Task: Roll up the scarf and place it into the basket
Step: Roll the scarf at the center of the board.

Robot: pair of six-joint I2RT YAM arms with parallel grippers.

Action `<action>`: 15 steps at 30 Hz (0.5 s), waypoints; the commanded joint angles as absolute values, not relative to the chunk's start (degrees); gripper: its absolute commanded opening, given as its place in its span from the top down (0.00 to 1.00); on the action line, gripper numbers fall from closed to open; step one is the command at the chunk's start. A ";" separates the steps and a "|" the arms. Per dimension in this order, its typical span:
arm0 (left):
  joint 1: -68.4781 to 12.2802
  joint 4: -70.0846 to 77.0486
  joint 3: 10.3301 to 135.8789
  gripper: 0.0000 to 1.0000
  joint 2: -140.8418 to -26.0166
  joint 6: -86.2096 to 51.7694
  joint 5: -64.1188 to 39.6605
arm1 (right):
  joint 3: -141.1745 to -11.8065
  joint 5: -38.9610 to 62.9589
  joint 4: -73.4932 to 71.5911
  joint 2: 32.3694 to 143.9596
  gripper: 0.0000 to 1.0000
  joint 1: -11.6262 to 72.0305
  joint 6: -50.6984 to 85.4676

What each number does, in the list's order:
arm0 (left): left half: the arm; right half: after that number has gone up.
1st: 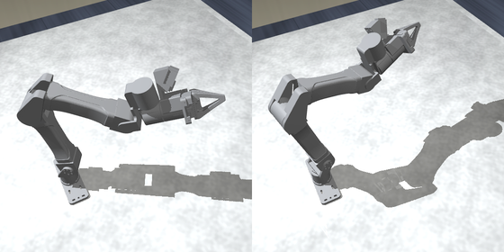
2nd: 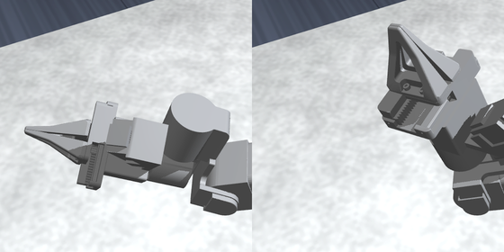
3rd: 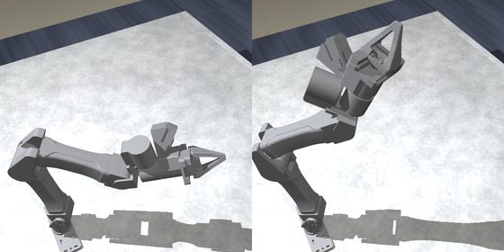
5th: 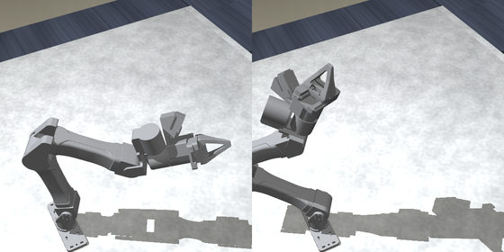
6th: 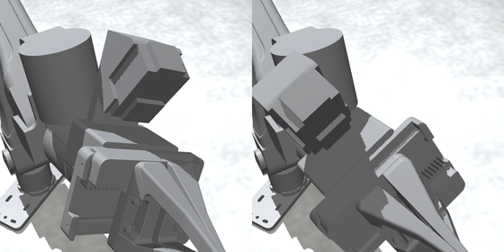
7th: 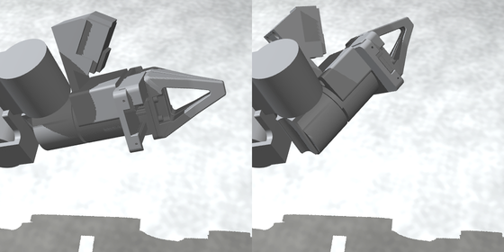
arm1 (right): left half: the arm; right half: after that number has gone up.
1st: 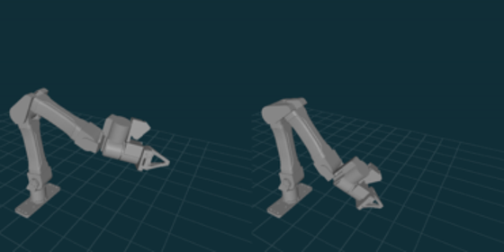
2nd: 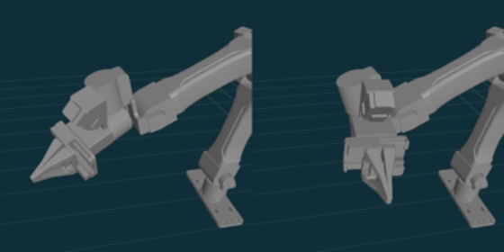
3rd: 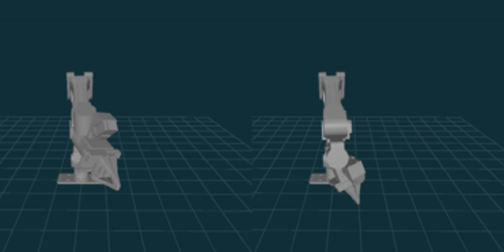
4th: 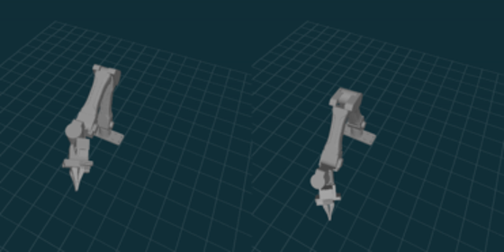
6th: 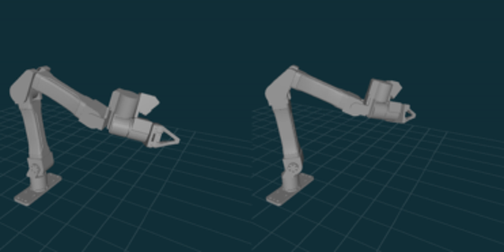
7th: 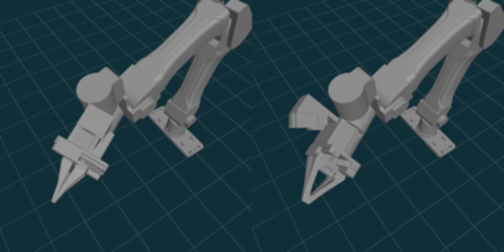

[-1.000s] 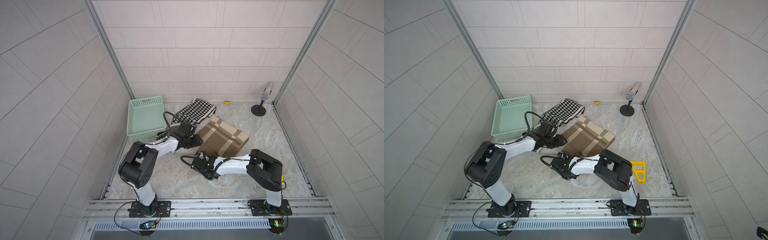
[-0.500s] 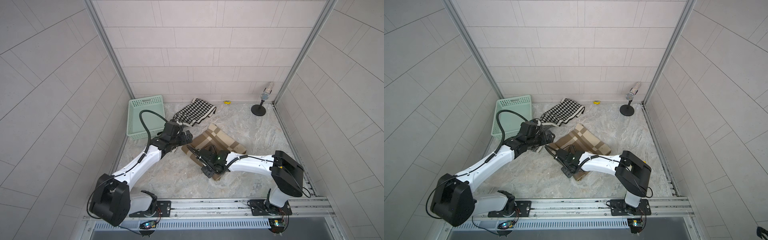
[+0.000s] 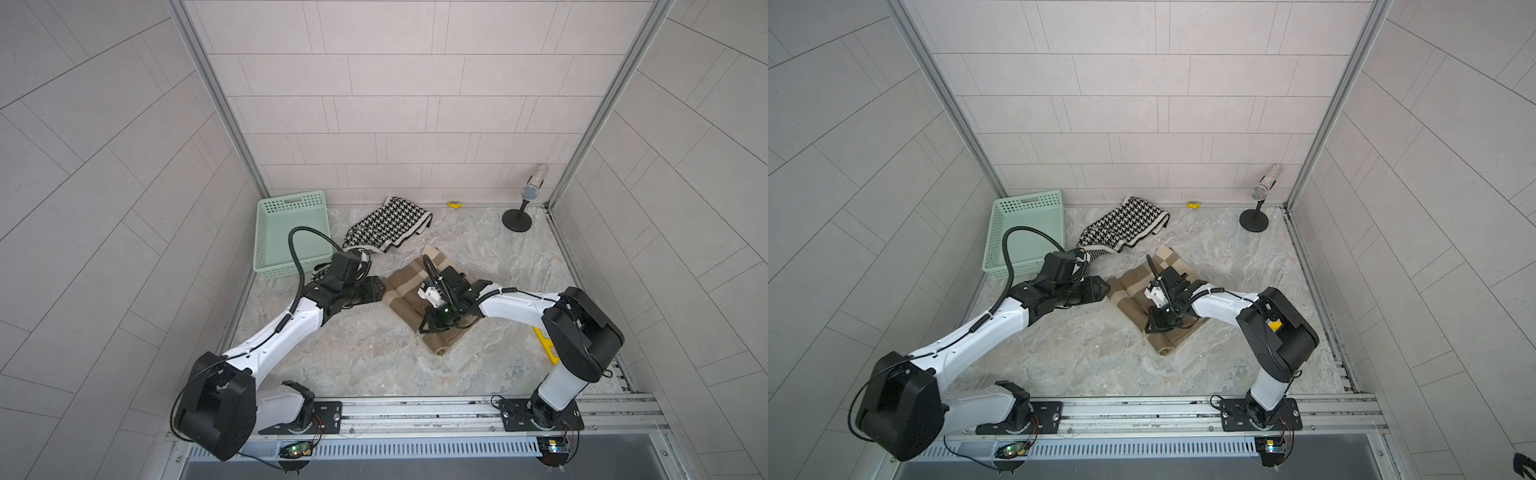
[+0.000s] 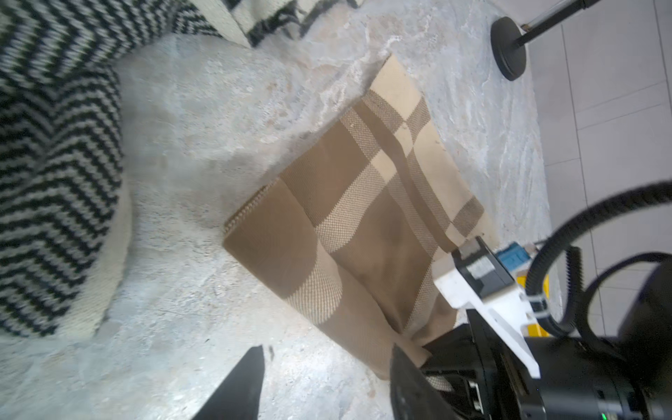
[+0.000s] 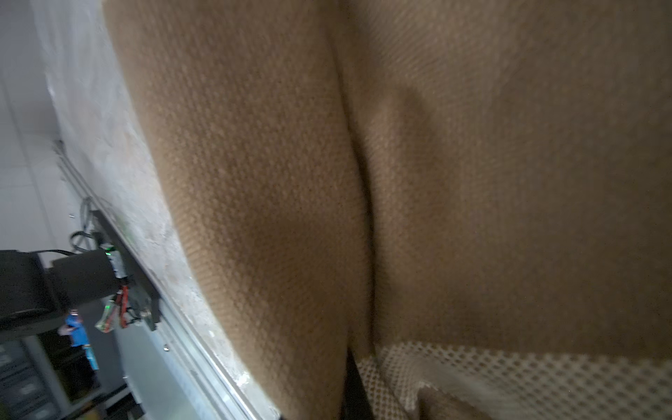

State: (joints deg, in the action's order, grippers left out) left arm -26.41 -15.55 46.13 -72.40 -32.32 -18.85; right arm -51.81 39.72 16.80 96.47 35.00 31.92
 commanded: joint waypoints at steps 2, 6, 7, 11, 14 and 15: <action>-29.08 -12.65 47.40 0.50 -76.56 -31.04 -22.59 | -49.22 48.65 10.67 97.89 1.00 30.94 35.64; -31.77 -10.81 49.24 0.61 -82.00 -30.68 -24.42 | -46.95 53.43 5.76 98.92 1.00 27.00 38.05; -32.32 -10.09 49.60 0.63 -83.49 -30.69 -24.43 | -46.68 53.85 5.63 99.10 1.00 26.26 37.91; -33.17 -5.86 50.89 0.67 -88.02 -31.84 -25.42 | -45.90 54.80 5.59 99.66 1.00 24.39 37.05; -33.25 -4.31 52.98 0.72 -91.15 -32.00 -25.58 | -45.53 54.77 5.58 99.97 0.99 24.01 36.65; -33.30 -3.78 53.63 0.73 -92.32 -32.08 -25.62 | -45.44 54.69 5.61 100.07 0.98 24.00 36.50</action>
State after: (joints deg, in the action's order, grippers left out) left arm -33.19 -7.49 50.85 -90.63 -31.94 -24.93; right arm -46.15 54.70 6.02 98.83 24.25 36.49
